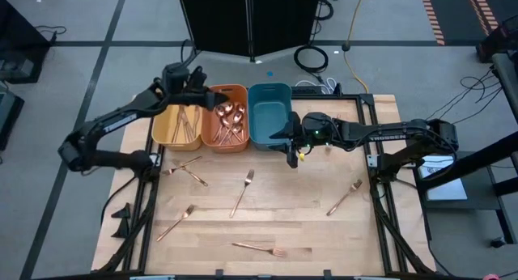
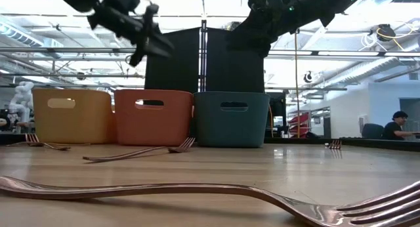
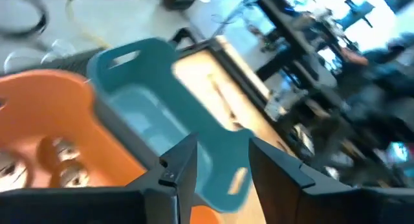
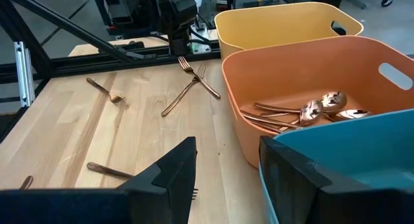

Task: Sort silverware
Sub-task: Put the gold fork into the blue bin

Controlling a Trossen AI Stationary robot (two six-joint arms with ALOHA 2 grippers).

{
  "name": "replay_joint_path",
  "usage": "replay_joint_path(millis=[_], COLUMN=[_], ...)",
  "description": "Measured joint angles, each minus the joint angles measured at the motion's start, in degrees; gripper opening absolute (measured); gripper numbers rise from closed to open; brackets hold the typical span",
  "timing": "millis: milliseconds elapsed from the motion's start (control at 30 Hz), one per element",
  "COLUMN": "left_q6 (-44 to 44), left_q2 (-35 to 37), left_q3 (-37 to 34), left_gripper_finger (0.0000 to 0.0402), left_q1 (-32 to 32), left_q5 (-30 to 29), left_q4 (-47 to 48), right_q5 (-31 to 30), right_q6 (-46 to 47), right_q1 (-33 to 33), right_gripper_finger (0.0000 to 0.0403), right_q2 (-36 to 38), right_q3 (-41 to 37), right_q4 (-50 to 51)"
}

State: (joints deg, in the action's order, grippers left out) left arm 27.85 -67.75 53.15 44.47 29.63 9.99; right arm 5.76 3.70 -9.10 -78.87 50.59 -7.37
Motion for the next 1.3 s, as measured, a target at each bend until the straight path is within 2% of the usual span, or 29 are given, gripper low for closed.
replay_joint_path(millis=[133,267,433,533,800,900,1000,1133,1200,1300], left_q6=[-5.6,-10.8,-13.2,-13.4,-13.7,-8.3,-1.3,4.9,6.6,7.8], left_q2=[4.9,7.3,5.2,2.4,-5.1,-7.4,-11.0,-16.5,-17.7,-17.8], left_q3=[0.0,0.0,0.0,0.0,0.0,0.0,0.0,0.0,0.2,1.6], left_gripper_finger=[0.0134,0.0135,0.0135,0.0135,0.0135,0.0135,0.0135,0.0135,0.0135,0.0135], left_q1=[-6.4,-15.5,-27.9,-33.1,-41.6,-44.7,-48.5,-52.8,-54.1,-55.2], left_q5=[-5.4,-12.4,-21.8,-26.0,-25.7,-26.0,-29.6,-30.8,-31.1,-31.9], left_q4=[2.8,7.8,12.6,13.6,13.4,13.4,13.2,13.6,16.3,27.4], right_q5=[0.0,0.0,0.0,0.0,0.0,0.1,0.1,0.1,0.1,0.2], right_q6=[-1.0,-2.9,-4.3,-5.0,-4.5,-4.4,-4.4,-4.4,-4.4,-3.9], right_q1=[0.0,-0.1,-0.1,-0.1,0.0,0.4,0.9,1.9,2.7,4.5], right_gripper_finger=[0.0160,0.0160,0.0160,0.0160,0.0160,0.0160,0.0160,0.0160,0.0160,0.0160], right_q2=[0.0,0.0,0.0,0.0,0.0,0.0,0.0,0.0,0.0,0.0], right_q3=[0.0,0.0,0.0,0.0,0.0,0.0,0.0,0.0,0.0,0.0], right_q4=[0.0,0.0,0.0,0.0,1.6,4.4,8.0,11.7,12.8,14.6])
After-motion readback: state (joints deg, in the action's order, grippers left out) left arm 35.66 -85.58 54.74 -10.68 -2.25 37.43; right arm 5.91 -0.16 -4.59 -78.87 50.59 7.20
